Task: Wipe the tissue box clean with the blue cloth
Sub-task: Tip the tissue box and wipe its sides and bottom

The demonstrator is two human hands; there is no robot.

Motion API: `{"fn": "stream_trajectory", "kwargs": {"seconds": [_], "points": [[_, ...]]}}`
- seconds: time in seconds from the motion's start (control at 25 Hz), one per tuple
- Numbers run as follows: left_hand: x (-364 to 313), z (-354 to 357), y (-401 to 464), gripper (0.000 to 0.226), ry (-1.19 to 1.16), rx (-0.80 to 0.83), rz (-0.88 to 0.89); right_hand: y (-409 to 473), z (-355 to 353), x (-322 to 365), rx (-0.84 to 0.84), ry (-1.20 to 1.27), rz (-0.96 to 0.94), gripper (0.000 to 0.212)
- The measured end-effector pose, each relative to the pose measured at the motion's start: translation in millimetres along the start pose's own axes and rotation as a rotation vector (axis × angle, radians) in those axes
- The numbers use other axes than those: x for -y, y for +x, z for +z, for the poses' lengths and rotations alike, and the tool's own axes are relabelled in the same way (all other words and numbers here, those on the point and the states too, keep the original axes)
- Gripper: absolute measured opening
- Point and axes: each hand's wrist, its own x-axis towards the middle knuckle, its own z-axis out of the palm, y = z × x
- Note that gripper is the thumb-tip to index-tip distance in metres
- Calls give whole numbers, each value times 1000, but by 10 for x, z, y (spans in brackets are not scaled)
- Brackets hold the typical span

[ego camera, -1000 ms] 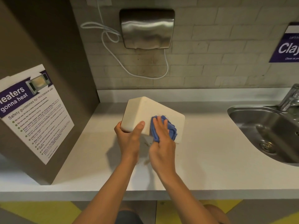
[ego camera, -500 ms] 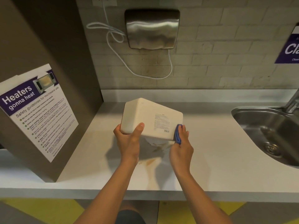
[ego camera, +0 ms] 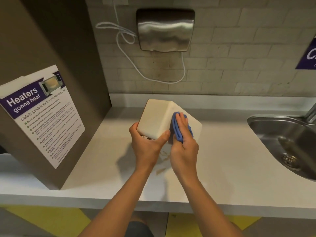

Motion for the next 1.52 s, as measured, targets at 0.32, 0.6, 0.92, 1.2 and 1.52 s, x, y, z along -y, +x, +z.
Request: {"fn": "stream_trajectory", "kwargs": {"seconds": [0.32,0.6,0.92,1.2,1.52], "points": [[14,-13,-26,95,24,12,-13,292,-58,187,75,-116,-103,72],[9,31,24,97,106,0,-26,-54,-199,-272,91,-211,-86,68],[114,171,-91,98,137,46,-111,-212,-405,-667,-34,-175,203,69],[12,66,8,106,317,309,-114,-244,-422,-681,-73,-217,157,66],[-422,64,253,131,727,483,-269,-206,-320,-586,-60,-208,49,69]]}}
